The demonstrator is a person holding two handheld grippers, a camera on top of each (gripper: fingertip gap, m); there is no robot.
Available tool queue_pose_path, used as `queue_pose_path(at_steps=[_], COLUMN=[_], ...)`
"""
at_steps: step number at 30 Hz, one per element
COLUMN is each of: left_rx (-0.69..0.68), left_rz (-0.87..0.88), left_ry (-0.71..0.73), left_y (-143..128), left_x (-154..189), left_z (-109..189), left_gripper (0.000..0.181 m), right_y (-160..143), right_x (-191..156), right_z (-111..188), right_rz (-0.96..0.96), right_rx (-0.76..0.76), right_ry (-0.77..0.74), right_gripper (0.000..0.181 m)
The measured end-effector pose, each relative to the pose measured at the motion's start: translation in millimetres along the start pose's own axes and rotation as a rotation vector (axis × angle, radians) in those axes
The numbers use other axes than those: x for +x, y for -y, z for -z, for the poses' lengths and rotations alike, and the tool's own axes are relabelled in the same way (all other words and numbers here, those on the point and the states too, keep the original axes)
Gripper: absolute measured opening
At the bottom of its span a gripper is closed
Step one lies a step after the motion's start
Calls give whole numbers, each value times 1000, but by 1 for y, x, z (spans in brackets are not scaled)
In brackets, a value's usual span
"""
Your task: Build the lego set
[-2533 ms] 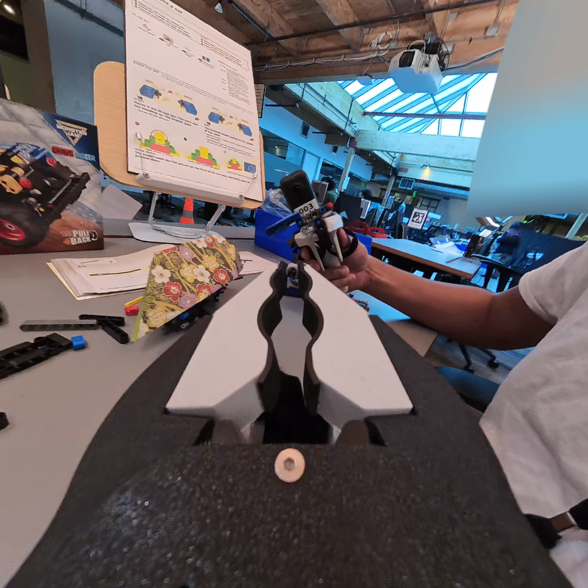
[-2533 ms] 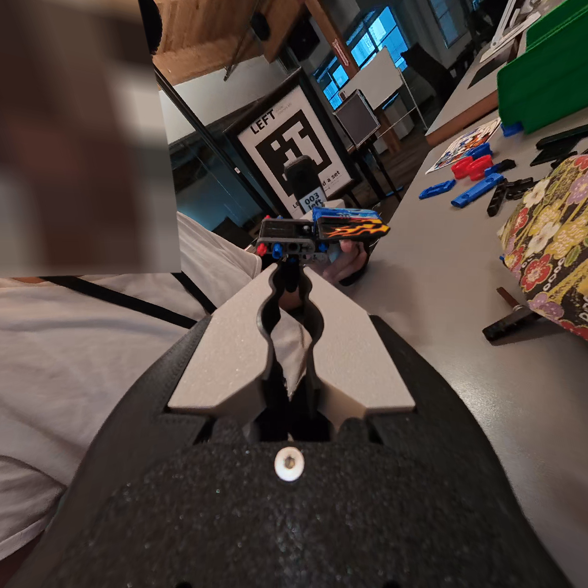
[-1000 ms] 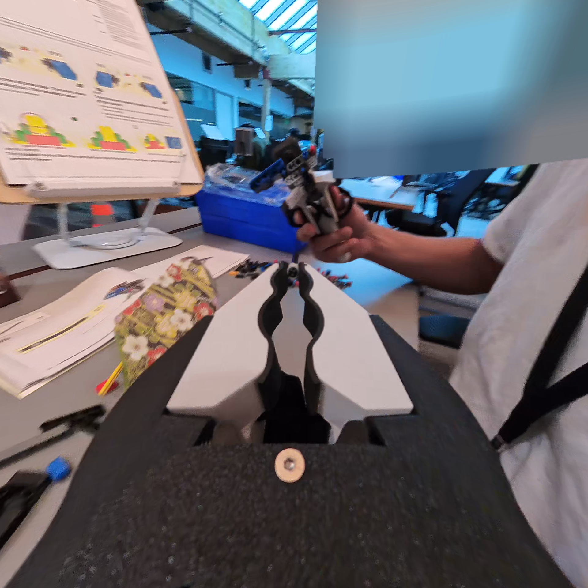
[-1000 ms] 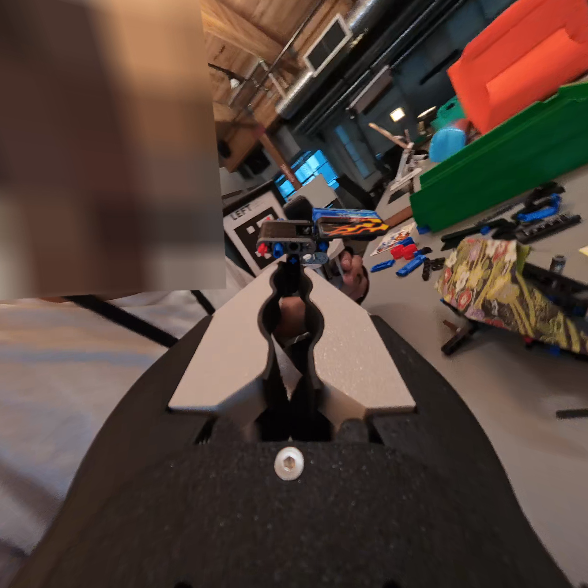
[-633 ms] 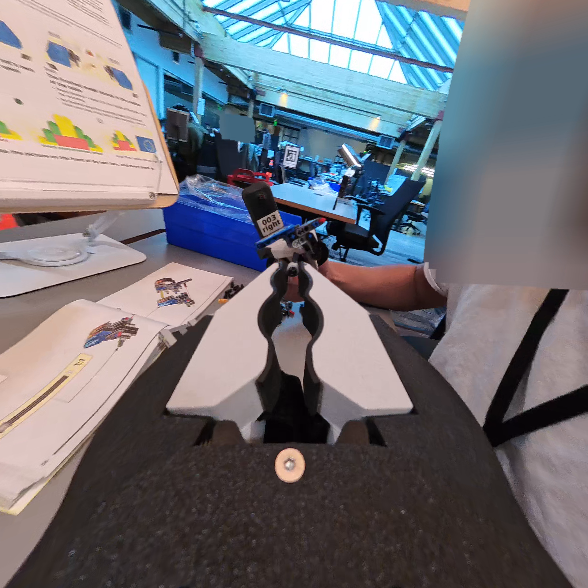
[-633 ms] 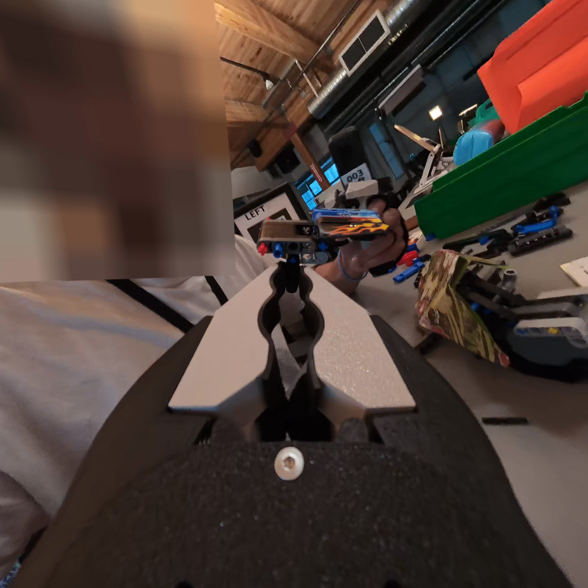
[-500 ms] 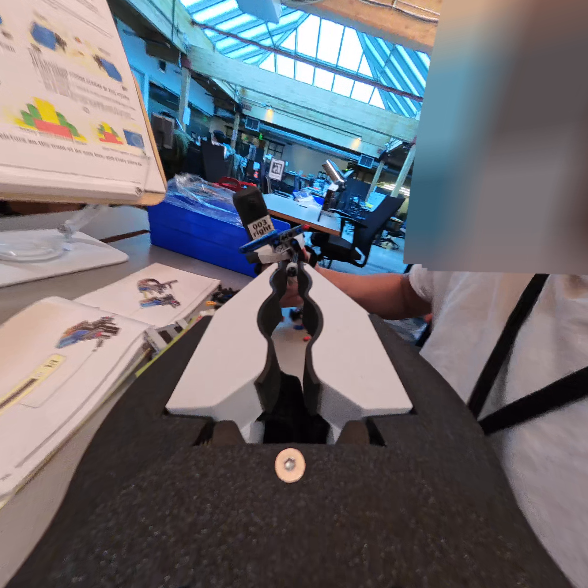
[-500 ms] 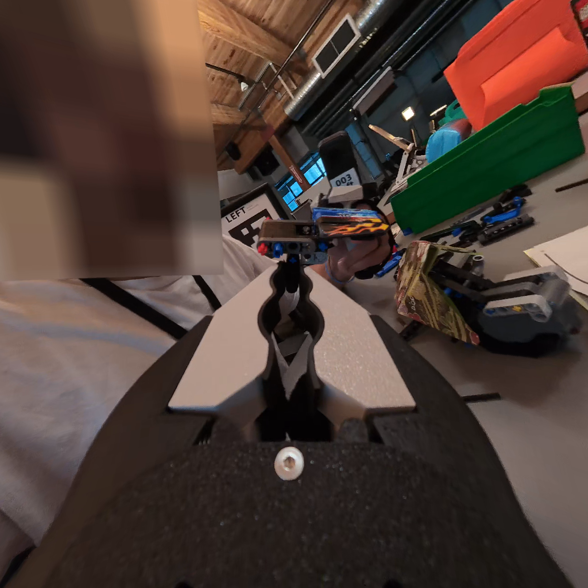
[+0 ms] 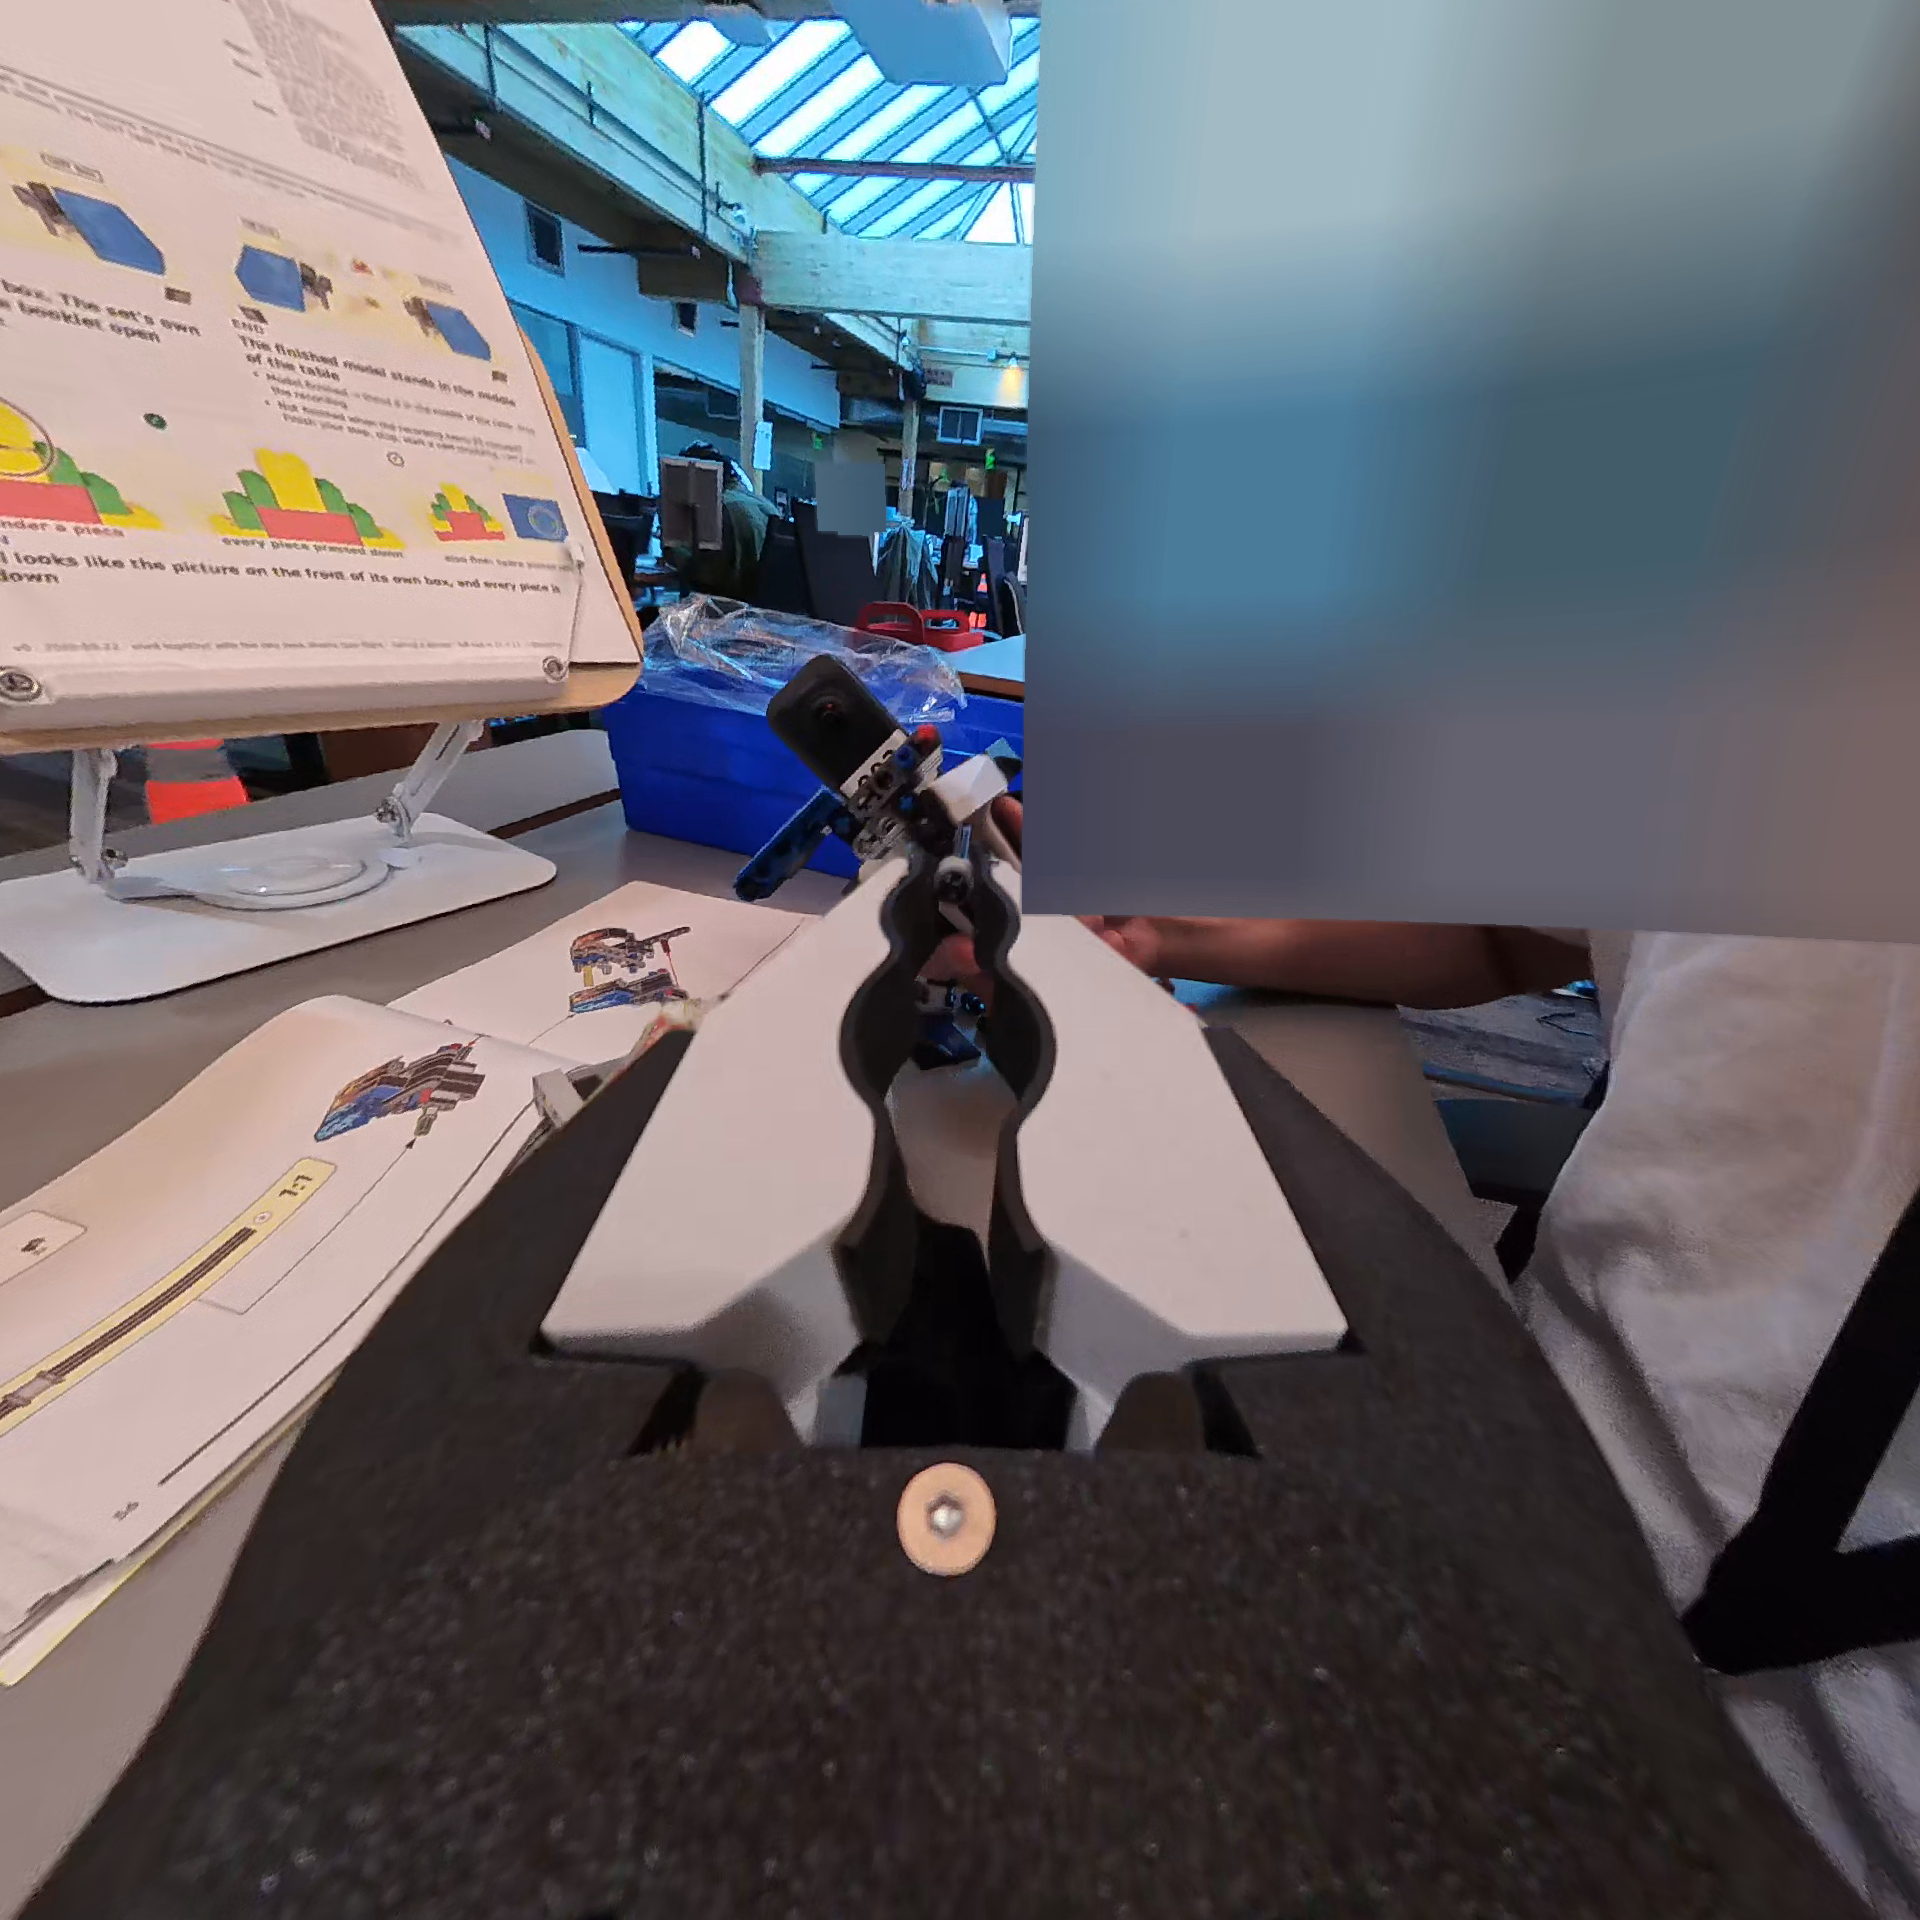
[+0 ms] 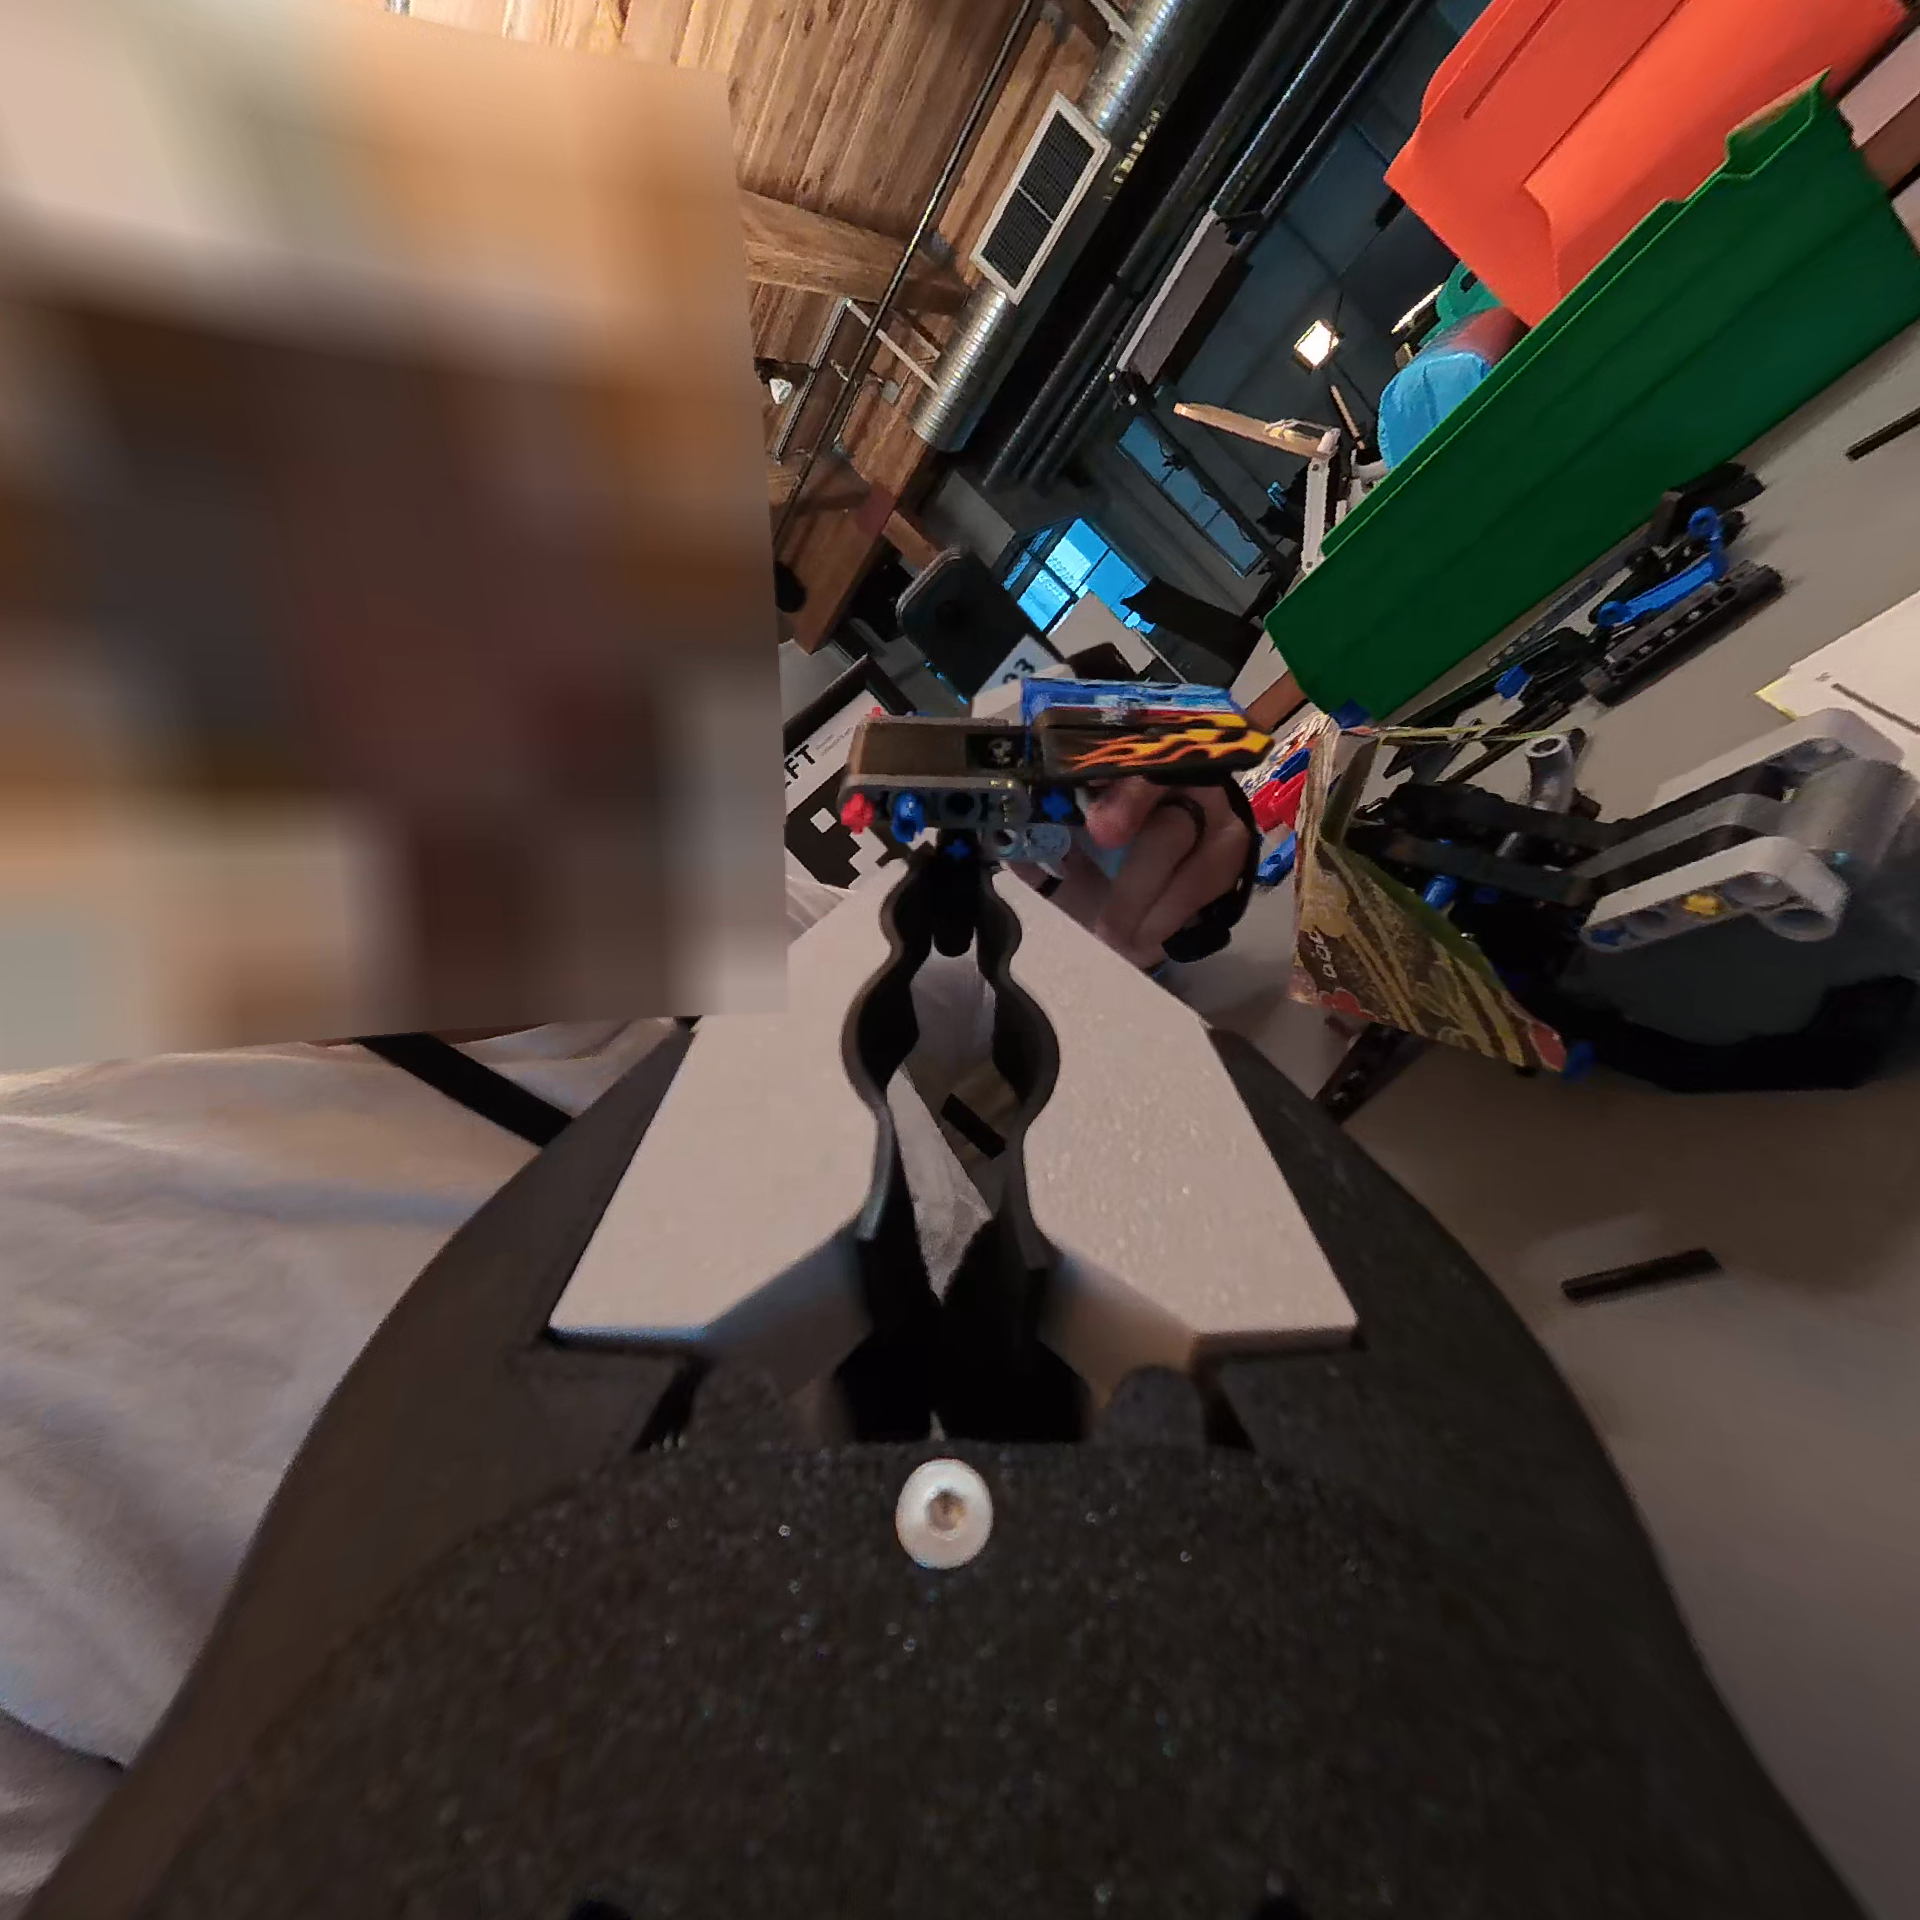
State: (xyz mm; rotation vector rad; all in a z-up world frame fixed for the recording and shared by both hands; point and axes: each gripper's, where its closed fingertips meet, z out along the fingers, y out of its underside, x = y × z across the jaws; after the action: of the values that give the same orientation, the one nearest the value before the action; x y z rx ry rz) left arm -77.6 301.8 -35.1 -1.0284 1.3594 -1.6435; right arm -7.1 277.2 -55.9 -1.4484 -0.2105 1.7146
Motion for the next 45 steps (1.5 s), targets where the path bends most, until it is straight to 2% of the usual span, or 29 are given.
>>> queue_pose_path(at_steps=[8,17,26,31,34,37,45], left_rx=[-31,-26,-67,-114,-178,-189,-130], left_rz=[41,-4,-39,-150,-229,-224,-25], left_ry=[-2,-4,-16,-4,-7,-32,-39], left_y=[-13,-10,-14,-22,-34,-41,-37], left_x=[-2,2,3,4,9,19,17], left_z=[-7,-9,-7,-5,-10,-17,-22], left_gripper=[4,4,4,4,4,4,4], right_y=[-6,-13,-17,-20,-33,-45,-39], right_x=[3,-2,1,5,9,4,3], right_z=[-7,-13,-13,-12,-18,-29,-31], right_rz=[-4,-27,-20,-38,-38,12,116], right_rx=[-27,-52,-84,-112,-179,-235,-205], right_ry=[1,44,25,-11,-45,-45,-111], right_gripper=[6,6,6,6,6,6,6])
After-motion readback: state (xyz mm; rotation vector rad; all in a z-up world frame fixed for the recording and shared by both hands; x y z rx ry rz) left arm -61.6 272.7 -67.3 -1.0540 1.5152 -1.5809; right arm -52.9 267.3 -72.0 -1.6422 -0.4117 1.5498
